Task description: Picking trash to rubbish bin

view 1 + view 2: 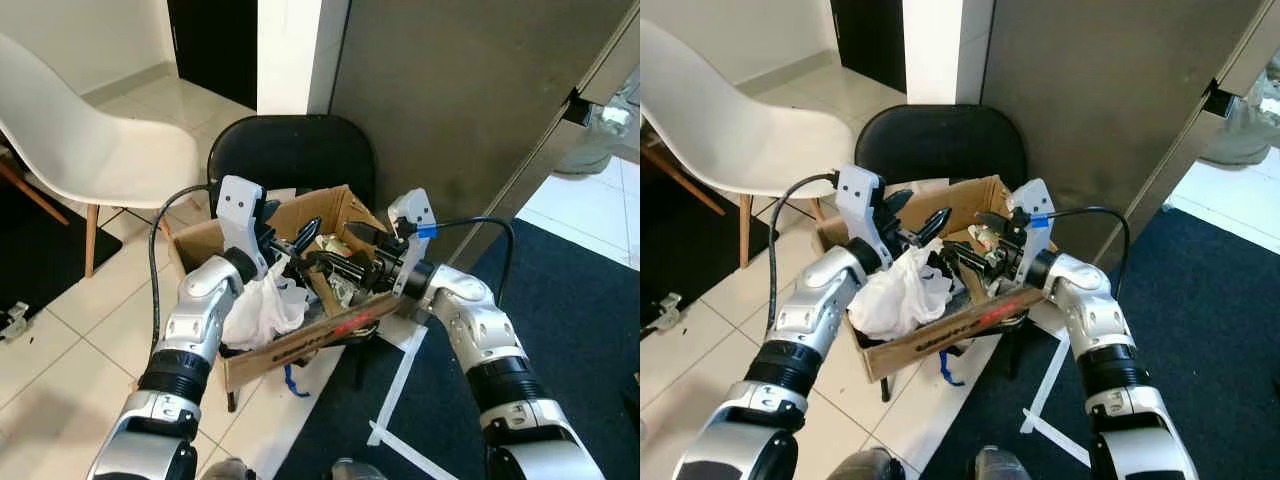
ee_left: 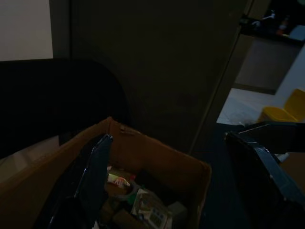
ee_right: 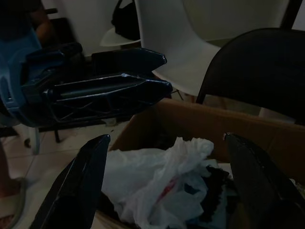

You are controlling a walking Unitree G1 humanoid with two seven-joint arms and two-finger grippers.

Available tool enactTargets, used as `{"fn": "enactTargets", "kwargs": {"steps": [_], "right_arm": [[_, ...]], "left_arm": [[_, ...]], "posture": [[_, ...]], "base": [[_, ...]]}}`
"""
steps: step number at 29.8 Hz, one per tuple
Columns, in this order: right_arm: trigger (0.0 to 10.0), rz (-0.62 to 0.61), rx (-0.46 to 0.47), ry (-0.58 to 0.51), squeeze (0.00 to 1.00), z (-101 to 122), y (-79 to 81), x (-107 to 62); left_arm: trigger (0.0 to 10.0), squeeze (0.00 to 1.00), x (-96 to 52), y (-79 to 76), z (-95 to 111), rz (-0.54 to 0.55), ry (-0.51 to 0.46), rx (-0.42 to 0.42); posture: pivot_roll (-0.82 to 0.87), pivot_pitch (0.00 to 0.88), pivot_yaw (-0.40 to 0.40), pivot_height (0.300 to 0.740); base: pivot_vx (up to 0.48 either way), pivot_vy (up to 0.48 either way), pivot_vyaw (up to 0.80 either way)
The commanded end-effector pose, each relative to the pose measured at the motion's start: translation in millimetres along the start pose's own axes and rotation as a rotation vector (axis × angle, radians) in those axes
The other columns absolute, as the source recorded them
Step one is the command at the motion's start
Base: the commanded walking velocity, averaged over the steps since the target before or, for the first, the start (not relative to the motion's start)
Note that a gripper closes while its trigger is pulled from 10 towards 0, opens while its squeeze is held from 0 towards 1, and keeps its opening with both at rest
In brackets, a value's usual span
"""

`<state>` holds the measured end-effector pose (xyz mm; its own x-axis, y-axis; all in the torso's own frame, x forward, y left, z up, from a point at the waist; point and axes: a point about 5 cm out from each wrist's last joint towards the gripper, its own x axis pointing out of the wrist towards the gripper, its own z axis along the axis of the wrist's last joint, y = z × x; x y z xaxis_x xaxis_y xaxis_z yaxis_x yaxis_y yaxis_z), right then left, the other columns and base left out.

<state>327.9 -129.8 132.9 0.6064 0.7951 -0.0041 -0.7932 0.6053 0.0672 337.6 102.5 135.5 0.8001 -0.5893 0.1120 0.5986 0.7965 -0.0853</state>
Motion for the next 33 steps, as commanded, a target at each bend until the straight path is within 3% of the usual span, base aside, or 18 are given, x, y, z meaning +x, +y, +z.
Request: {"fn": "enactTargets", "kwargs": {"steps": [1, 23, 26, 33], "right_arm": [[10.0, -0.015, 0.010, 0.007, 0.00, -1.0, -3.5, -3.3], [10.0, -0.013, 0.016, 0.009, 0.00, -0.9, -3.4, -2.6], [10.0, -0.014, 0.027, 0.013, 0.00, -1.6, -3.4, -2.3], [10.0, -0.012, 0.032, 0.025, 0.00, -3.2, -3.5, -2.0]], "left_arm": [[10.0, 0.00, 2.9, -3.3, -0.3, -0.016, 0.008, 0.002], [10.0, 0.00, 3.1, -2.5, -2.1, -0.012, 0.016, -0.007], [10.0, 0.00, 3.2, -1.2, -2.1, -0.002, 0.012, -0.022], [10.0, 0.00, 3.6, -2.4, -4.2, -0.023, 0.027, -0.020]], "posture": [[-0.04, 0.000, -0.067, 0.740], [-0.04, 0.000, -0.069, 0.740], [-0.04, 0.000, -0.069, 0.740], [-0.03, 0.000, -0.072, 0.740]], "base": [[0.000, -0.465, 0.00], [0.000, -0.460, 0.00], [0.000, 0.000, 0.00], [0.000, 0.000, -0.78]]}}
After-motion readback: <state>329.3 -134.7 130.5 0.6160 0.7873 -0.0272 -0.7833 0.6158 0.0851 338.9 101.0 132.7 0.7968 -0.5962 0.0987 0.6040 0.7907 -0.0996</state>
